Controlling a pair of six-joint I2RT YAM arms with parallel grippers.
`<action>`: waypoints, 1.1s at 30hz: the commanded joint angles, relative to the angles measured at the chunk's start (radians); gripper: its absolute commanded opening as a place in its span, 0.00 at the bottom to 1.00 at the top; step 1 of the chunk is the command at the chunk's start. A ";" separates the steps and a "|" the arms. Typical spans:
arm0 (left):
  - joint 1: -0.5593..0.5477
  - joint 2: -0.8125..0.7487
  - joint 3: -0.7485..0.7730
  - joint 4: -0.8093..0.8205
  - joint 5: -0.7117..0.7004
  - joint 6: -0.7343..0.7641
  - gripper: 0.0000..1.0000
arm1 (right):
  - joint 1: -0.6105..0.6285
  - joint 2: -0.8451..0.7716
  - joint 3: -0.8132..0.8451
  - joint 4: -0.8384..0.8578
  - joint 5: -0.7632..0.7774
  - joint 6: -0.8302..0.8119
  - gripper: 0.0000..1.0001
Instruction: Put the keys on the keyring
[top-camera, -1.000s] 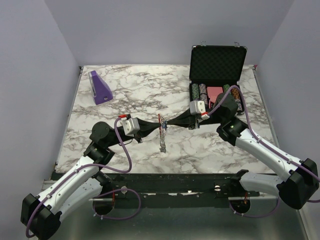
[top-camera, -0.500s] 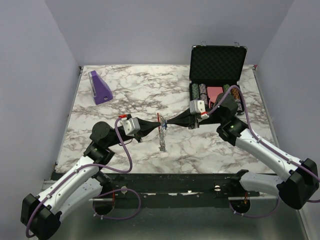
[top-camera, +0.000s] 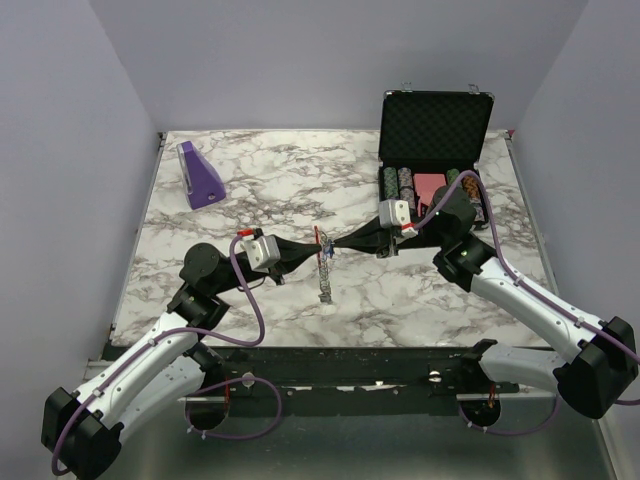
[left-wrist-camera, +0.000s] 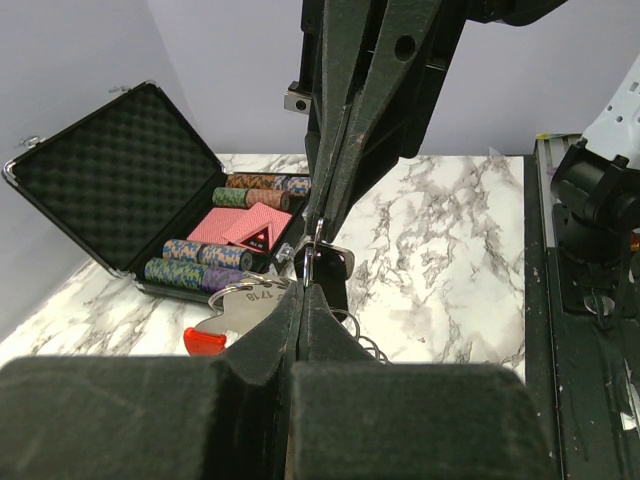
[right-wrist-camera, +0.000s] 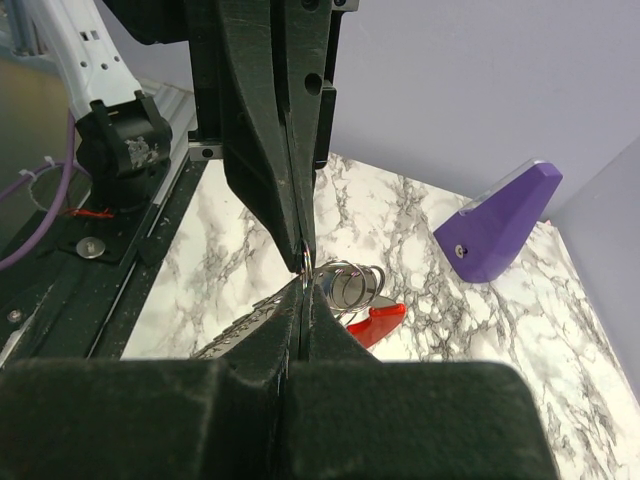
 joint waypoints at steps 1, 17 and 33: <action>-0.005 -0.015 0.025 0.008 -0.017 0.012 0.00 | 0.005 -0.017 0.027 0.029 0.027 0.003 0.00; -0.006 -0.017 0.028 0.005 -0.017 0.016 0.00 | 0.005 -0.013 0.024 0.017 0.019 -0.004 0.00; -0.006 -0.017 0.023 0.015 -0.021 0.006 0.00 | 0.005 -0.008 0.024 0.008 -0.011 -0.001 0.00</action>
